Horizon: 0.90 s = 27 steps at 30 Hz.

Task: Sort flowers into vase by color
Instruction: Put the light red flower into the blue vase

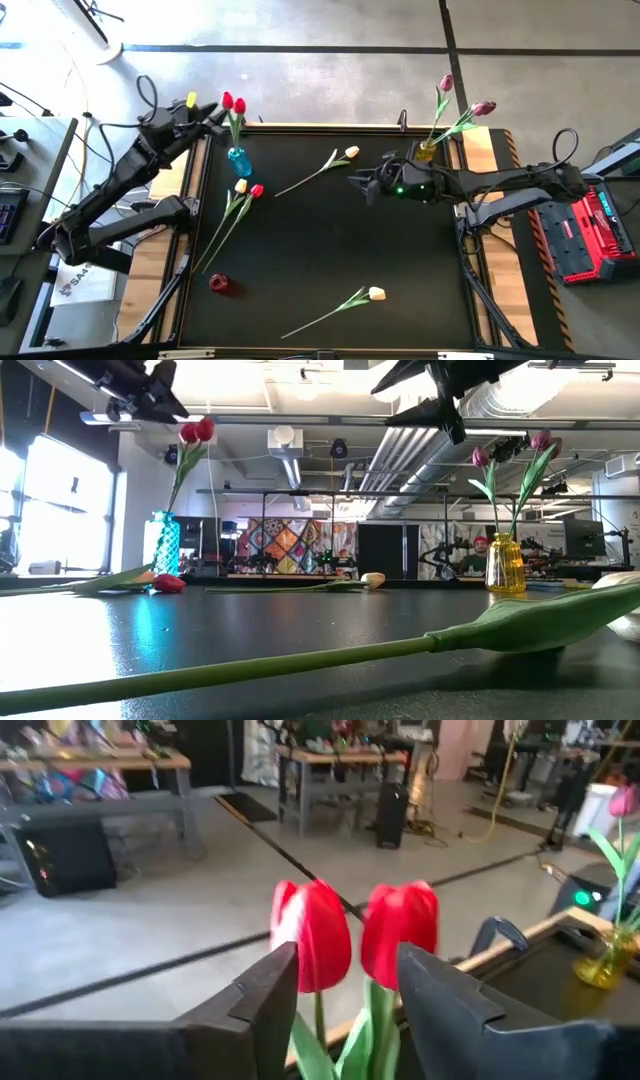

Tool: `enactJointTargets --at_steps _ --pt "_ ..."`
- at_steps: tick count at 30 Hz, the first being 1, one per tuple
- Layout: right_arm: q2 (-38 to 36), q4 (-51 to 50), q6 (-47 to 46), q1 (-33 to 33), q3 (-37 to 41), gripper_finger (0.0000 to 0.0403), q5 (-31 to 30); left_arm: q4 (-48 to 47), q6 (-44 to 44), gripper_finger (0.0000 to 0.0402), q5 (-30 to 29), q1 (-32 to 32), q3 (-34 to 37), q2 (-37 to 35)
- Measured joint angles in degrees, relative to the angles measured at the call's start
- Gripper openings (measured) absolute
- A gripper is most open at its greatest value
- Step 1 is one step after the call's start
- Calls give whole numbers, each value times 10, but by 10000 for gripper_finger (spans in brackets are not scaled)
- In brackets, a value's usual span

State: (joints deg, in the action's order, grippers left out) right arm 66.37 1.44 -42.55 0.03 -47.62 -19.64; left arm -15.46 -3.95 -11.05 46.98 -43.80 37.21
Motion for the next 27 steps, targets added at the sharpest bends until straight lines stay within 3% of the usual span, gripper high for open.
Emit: enactJointTargets --at_steps 7,10,17,27 --pt "18 -104 -209 -15 0 224 -33 -15 28 179 17 -2 -30 -39" --pt "45 -125 -275 -34 0 224 -5 -27 42 179 49 -10 -49 -42" --pt "113 -86 -289 -65 0 224 78 -100 46 179 109 -47 -80 -22" --pt "127 -63 -260 -65 0 224 81 -346 -26 169 134 -131 -77 21"
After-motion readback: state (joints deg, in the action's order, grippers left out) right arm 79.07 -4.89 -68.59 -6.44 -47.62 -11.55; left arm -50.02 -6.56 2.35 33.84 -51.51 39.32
